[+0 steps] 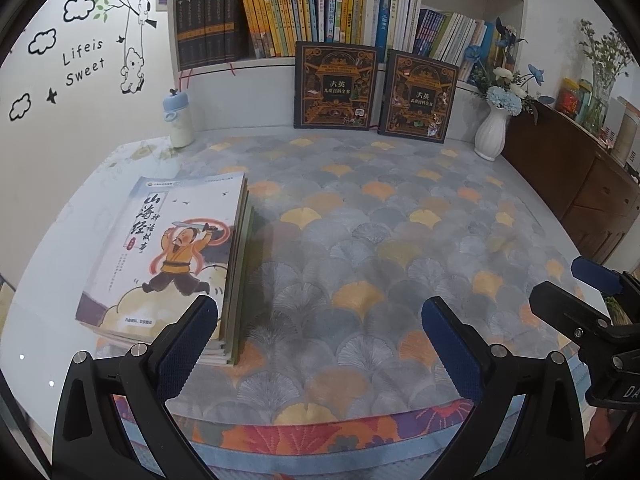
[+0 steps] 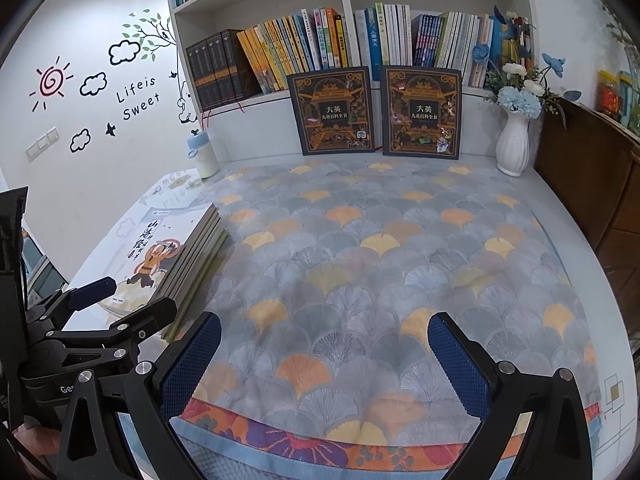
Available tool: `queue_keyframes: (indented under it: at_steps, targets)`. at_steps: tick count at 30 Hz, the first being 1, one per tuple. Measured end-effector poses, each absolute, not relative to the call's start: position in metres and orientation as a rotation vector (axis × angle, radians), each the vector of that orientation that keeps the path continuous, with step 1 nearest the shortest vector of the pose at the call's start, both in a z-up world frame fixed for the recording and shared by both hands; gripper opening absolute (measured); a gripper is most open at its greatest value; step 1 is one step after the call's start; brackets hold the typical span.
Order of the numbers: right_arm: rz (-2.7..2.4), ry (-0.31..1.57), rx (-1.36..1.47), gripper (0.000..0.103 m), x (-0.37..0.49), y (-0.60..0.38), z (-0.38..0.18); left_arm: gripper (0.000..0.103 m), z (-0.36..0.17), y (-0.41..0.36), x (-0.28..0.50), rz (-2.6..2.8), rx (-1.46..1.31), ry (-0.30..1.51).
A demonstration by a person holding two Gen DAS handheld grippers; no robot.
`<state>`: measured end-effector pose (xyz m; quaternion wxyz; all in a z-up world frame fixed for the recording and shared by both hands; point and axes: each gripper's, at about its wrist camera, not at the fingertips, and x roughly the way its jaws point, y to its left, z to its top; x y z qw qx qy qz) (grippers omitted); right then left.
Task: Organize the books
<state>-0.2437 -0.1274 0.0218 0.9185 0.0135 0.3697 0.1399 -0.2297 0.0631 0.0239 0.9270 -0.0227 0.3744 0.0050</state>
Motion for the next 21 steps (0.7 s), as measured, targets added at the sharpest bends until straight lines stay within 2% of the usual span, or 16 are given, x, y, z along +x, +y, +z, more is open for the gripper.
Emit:
queue_keyframes:
  at_steps: [15, 21]
  targets:
    - [0.288, 0.774, 0.036, 0.103, -0.244, -0.130, 0.016, 0.102, 0.019, 0.058, -0.226, 0.059, -0.006, 0.738]
    - [0.285, 0.811, 0.055, 0.103, -0.233, -0.137, 0.001, 0.102, 0.001, 0.044, -0.211, 0.067, 0.011, 0.791]
